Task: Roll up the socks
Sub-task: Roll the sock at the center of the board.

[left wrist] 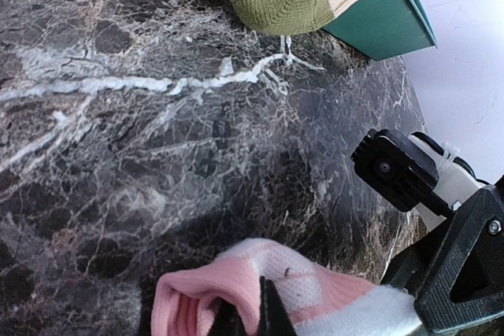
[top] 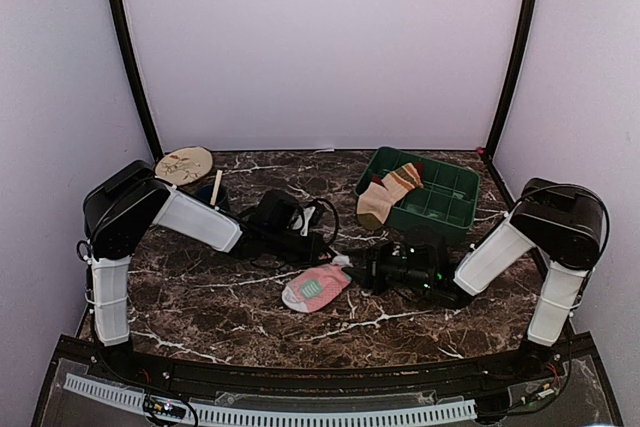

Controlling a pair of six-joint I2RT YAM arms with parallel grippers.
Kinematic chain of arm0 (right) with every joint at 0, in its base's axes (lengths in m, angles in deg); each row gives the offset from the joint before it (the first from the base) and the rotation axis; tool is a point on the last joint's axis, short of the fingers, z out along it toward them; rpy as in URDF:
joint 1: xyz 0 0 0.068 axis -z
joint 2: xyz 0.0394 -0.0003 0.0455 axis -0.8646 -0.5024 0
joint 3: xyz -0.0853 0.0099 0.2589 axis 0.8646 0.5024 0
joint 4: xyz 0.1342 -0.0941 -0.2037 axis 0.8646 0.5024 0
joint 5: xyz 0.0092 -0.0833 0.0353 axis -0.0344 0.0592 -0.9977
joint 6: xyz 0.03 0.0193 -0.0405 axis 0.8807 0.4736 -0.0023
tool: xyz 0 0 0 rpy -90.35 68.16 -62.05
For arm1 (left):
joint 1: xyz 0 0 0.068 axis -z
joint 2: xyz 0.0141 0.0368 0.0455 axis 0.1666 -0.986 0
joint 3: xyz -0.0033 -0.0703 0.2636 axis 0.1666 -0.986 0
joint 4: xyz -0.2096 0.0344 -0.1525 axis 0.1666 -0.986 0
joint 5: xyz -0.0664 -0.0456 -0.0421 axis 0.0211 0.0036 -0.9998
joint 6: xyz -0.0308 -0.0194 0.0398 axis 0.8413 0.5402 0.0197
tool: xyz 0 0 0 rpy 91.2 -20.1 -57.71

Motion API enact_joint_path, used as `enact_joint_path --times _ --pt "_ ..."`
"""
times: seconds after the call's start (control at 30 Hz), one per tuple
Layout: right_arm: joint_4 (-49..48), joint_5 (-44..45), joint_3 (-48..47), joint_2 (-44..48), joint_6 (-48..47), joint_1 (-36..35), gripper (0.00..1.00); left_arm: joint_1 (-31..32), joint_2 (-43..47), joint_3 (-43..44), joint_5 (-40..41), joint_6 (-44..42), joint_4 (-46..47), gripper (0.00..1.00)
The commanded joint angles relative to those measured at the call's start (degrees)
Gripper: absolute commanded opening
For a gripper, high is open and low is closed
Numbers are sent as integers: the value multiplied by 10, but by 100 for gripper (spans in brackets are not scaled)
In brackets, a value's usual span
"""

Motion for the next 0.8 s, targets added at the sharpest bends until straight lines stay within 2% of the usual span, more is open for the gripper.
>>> enact_joint_path --times 0.0,0.2,0.7,0.77 --pt "-18 5 2 -4 52 4 35 5 27 11 11 -16 -11 0" --pt "-21 7 7 -4 58 5 31 5 28 12 14 -20 -11 0" --pt "-30 -22 30 -6 44 13 1 6 26 10 25 -22 -14 0" --pt "-29 -30 33 -3 32 14 0 5 26 10 25 -20 -15 0"
